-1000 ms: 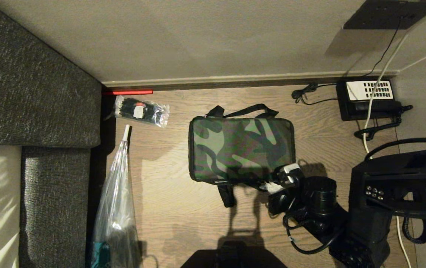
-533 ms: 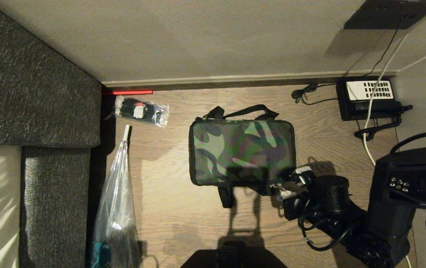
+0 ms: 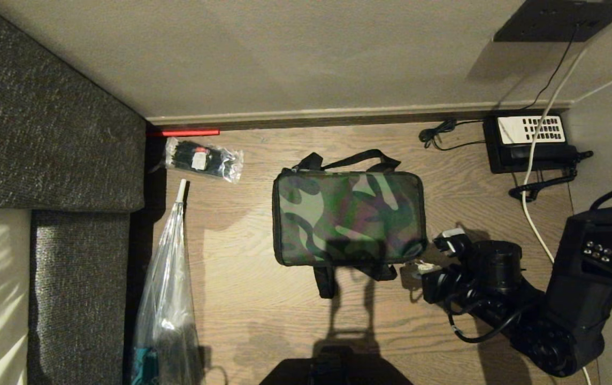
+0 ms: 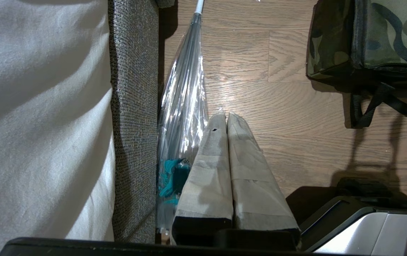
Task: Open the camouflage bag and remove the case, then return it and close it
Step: Open the top of the storage box
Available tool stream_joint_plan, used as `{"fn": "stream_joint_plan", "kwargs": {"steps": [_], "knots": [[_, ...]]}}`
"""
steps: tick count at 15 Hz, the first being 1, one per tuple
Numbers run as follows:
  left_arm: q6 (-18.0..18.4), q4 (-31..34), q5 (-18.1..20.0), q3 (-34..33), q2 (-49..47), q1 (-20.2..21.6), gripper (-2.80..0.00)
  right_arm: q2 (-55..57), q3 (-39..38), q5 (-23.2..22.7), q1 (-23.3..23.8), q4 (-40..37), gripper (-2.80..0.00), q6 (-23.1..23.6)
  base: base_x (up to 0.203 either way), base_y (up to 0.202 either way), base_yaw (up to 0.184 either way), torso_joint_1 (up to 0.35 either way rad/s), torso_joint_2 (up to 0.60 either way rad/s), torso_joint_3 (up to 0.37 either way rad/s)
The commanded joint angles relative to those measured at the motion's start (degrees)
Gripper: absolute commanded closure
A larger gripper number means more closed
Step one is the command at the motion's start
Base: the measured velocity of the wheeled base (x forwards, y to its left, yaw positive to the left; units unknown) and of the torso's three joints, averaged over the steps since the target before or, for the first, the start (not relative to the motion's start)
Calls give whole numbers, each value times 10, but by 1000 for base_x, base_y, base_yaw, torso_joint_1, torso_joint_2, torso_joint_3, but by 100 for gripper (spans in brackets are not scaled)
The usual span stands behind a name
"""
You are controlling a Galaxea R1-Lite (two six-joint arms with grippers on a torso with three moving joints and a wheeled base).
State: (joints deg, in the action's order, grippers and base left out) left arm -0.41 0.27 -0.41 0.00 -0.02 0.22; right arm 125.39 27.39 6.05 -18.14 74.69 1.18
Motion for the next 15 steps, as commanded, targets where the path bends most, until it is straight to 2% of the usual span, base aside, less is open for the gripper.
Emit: {"fn": "stream_joint_plan", "kwargs": {"steps": [1, 3, 6, 11, 13, 15], "knots": [[0, 0, 0, -2, 0, 0, 0, -7, -1, -10, 28, -1, 0, 21, 0, 0, 0, 0, 0, 0], [0, 0, 0, -2, 0, 0, 0, -9, 0, -32, 44, 0, 0, 32, 0, 0, 0, 0, 0, 0], [0, 0, 0, -2, 0, 0, 0, -28, 2, -48, 48, 0, 0, 31, 0, 0, 0, 0, 0, 0], [0, 0, 0, -2, 0, 0, 0, -64, 31, -104, 49, -1, 0, 36, 0, 0, 0, 0, 0, 0], [0, 0, 0, -2, 0, 0, 0, -62, 27, -124, 49, -3, 0, 70, 0, 0, 0, 0, 0, 0], [0, 0, 0, -2, 0, 0, 0, -63, 19, -123, 52, -15, 0, 94, 0, 0, 0, 0, 0, 0]]}}
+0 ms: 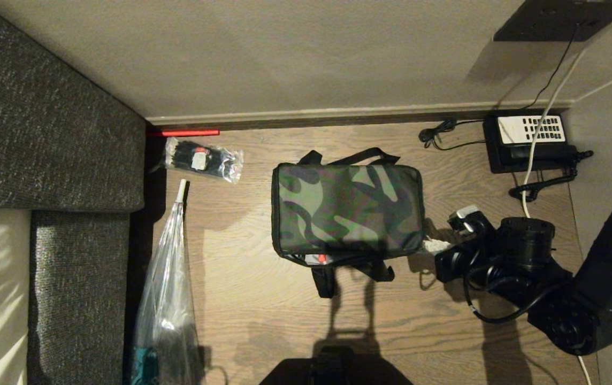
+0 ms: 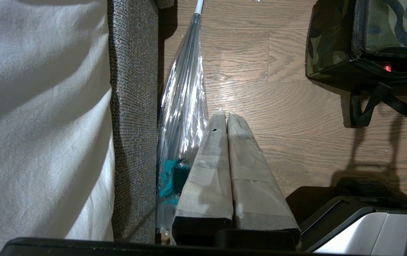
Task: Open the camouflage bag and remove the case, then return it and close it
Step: Open the top of the storage box
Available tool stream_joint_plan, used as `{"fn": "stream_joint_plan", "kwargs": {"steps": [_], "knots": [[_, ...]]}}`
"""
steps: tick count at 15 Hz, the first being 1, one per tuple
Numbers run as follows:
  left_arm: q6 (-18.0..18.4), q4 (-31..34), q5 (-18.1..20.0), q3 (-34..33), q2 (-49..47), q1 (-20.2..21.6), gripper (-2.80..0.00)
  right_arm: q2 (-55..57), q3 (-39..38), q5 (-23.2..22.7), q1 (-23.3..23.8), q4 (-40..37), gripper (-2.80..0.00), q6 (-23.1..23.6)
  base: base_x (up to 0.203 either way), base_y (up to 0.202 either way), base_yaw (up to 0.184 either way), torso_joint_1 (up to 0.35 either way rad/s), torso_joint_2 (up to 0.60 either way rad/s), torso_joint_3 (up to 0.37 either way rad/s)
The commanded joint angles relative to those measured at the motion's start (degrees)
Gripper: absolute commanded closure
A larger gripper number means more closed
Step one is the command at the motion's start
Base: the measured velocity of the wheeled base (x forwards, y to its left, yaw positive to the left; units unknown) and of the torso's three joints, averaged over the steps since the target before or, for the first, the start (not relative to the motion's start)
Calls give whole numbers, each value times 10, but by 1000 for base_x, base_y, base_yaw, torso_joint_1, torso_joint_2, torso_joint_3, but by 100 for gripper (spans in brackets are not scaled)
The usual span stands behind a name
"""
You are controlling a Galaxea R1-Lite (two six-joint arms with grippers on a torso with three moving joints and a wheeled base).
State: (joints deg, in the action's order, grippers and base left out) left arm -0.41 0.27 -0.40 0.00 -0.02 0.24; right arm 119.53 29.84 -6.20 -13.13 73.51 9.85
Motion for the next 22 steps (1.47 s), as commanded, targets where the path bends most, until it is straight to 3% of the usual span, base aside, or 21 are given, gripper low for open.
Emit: {"fn": "stream_joint_plan", "kwargs": {"steps": [1, 7, 22], "knots": [[0, 0, 0, -2, 0, 0, 0, -4, -14, 0, 8, -16, 0, 11, 0, 0, 0, 0, 0, 0], [0, 0, 0, -2, 0, 0, 0, 9, -19, -2, 45, -39, 0, 63, 0, 0, 0, 0, 0, 0], [0, 0, 0, -2, 0, 0, 0, -23, 46, -24, 58, -38, 0, 61, 0, 0, 0, 0, 0, 0]]}}
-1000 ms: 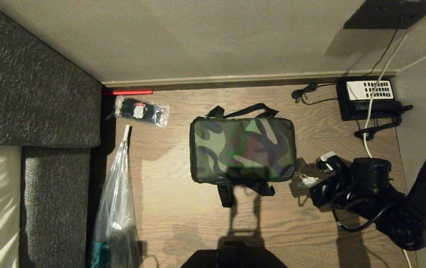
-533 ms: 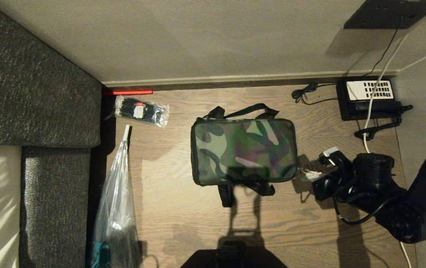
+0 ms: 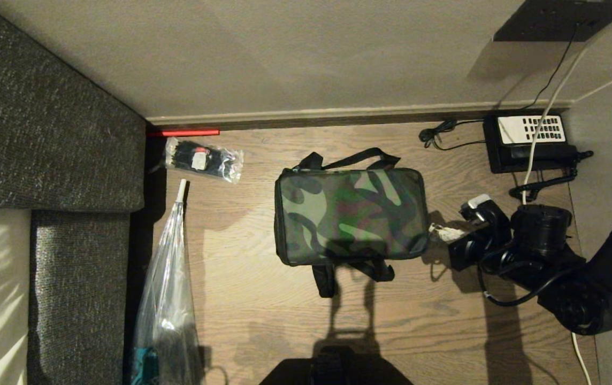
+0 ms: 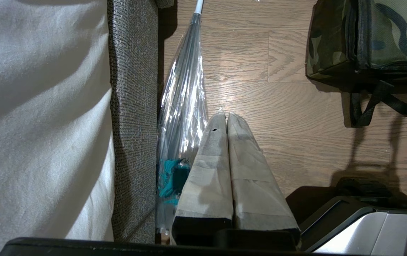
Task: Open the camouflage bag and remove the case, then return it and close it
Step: Open the top of the storage box
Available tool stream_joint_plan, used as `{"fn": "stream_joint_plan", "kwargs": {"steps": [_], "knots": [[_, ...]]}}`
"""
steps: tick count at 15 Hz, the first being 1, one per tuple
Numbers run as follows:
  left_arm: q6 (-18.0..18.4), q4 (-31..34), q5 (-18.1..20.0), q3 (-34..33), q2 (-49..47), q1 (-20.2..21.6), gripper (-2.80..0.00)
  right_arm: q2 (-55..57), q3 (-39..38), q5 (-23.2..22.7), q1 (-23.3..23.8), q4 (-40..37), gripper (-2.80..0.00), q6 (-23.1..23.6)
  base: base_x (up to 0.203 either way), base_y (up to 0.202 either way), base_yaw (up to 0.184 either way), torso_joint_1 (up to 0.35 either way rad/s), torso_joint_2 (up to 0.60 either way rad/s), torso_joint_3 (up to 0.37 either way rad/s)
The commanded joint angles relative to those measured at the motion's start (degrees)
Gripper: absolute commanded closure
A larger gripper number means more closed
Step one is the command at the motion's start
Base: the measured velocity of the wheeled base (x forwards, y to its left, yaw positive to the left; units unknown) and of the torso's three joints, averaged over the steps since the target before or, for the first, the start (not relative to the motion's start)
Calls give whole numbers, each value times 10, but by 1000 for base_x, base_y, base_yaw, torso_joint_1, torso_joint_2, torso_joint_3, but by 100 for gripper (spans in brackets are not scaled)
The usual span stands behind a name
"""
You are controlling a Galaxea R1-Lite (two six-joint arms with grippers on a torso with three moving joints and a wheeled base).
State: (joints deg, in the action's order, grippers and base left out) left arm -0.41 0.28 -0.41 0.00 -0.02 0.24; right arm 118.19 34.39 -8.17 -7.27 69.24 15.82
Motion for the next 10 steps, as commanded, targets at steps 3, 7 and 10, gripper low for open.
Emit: {"fn": "stream_joint_plan", "kwargs": {"steps": [3, 7, 10], "knots": [[0, 0, 0, -2, 0, 0, 0, -9, 12, -11, -3, 10, 0, 1, 0, 0, 0, 0, 0, 0], [0, 0, 0, -2, 0, 0, 0, -2, 35, -13, -6, 9, 0, 1, 0, 0, 0, 0, 0, 0], [0, 0, 0, -2, 0, 0, 0, 0, 52, -13, -6, 10, 0, 0, 0, 0, 0, 0, 0, 0]]}}
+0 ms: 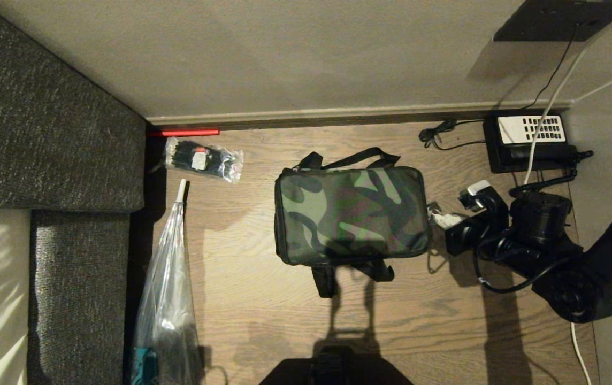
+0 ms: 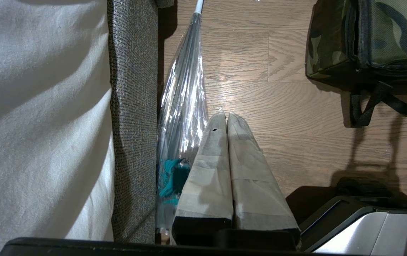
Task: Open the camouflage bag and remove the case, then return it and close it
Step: Open the top of the storage box
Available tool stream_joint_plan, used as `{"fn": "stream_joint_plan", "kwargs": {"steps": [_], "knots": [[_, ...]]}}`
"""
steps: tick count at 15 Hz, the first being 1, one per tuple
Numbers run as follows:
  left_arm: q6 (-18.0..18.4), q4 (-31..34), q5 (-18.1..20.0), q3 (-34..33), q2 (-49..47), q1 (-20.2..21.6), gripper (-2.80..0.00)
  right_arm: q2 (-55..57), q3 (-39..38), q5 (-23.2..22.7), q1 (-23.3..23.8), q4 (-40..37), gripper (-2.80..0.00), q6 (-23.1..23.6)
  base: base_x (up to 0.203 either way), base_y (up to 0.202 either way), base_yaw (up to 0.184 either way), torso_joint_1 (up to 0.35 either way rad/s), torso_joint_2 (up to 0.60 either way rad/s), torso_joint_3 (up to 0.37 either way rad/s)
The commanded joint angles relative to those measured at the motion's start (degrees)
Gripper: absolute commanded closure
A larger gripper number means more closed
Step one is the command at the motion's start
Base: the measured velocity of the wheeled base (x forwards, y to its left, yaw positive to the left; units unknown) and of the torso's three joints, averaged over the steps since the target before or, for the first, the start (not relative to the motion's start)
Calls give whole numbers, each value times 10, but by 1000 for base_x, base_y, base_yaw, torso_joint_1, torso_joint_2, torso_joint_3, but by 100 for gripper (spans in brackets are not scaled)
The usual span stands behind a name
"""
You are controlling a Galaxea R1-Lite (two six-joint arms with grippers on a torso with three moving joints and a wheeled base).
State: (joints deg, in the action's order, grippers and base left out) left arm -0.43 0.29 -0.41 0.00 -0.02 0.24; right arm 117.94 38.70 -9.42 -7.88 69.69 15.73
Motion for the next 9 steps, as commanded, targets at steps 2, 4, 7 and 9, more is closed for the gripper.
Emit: {"fn": "stream_joint_plan", "kwargs": {"steps": [2, 4, 7, 9], "knots": [[0, 0, 0, -2, 0, 0, 0, 4, 23, 2, 0, 4, 0, -2, 0, 0, 0, 0, 0, 0], [0, 0, 0, -2, 0, 0, 0, 5, 33, 2, 0, 4, 0, -21, 0, 0, 0, 0, 0, 0], [0, 0, 0, -2, 0, 0, 0, 5, 53, 2, 0, 1, 0, -41, 0, 0, 0, 0, 0, 0], [0, 0, 0, -2, 0, 0, 0, 5, 66, 2, 0, 1, 0, -54, 0, 0, 0, 0, 0, 0]]}}
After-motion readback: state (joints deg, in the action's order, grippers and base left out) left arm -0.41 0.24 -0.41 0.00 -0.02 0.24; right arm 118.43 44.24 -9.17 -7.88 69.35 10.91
